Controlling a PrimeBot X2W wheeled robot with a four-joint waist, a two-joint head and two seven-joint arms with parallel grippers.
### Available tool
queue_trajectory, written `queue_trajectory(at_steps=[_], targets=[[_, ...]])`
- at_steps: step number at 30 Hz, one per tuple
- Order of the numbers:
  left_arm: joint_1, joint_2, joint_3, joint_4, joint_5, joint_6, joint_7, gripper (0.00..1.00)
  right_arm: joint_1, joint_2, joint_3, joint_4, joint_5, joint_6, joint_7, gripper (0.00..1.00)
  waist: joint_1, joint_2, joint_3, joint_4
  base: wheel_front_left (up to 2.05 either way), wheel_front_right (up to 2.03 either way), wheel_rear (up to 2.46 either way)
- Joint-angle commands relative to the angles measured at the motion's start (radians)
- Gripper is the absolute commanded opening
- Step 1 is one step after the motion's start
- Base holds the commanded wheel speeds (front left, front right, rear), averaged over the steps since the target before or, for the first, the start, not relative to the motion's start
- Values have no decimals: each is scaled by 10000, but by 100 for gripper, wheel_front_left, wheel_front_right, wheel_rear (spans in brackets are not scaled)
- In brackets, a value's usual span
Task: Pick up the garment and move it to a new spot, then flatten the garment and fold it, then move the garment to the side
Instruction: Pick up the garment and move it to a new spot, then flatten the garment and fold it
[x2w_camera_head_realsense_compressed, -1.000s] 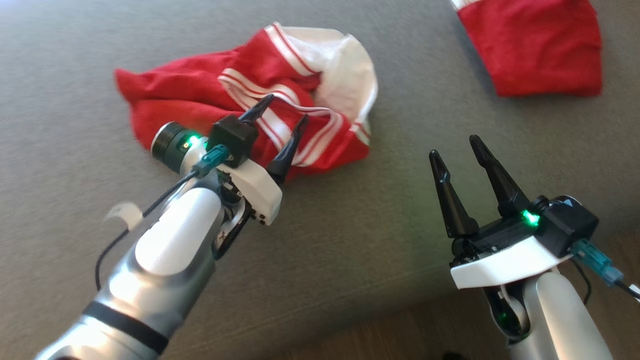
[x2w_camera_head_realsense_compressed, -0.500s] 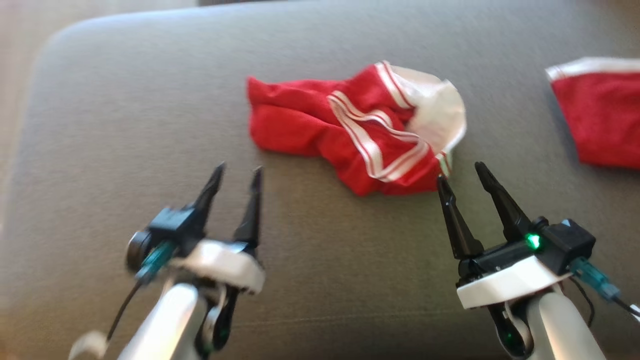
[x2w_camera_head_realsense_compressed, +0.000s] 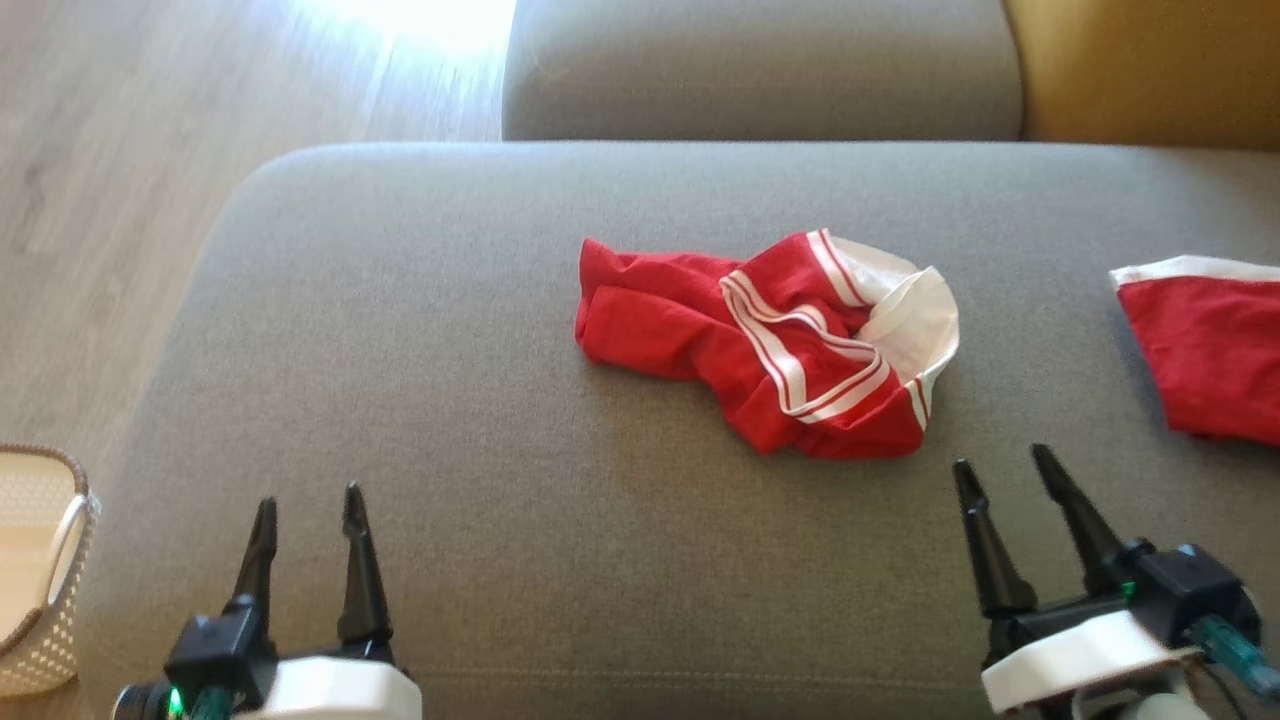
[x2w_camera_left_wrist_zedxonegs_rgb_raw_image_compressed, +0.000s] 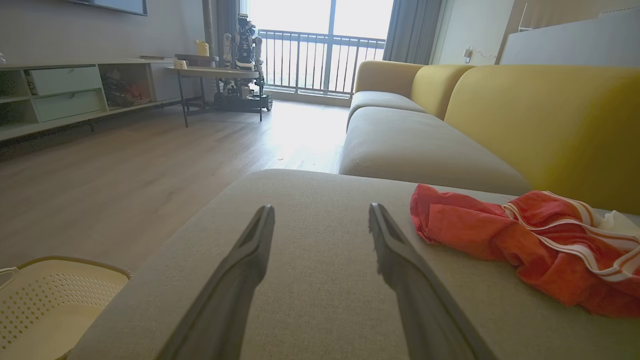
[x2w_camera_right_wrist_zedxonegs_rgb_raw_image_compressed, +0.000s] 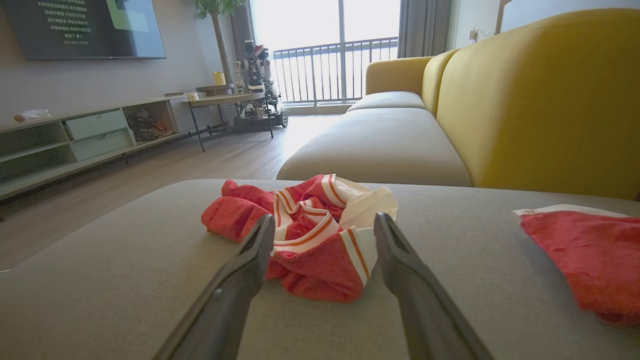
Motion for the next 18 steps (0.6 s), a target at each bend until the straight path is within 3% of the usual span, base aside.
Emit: queue_trajectory(at_steps=[1,18], targets=[[-331,-154,473,-439,177,-76,-52,100,-248,-58,88,-463,35,-4,-65,100,1,-1,-121,-16,0,0,0],[706,-536,583,-557,766,-532,-53,100,245,-58,159,-378,-49,-4,-65,100,1,-1,-525,-205,0,0,0]])
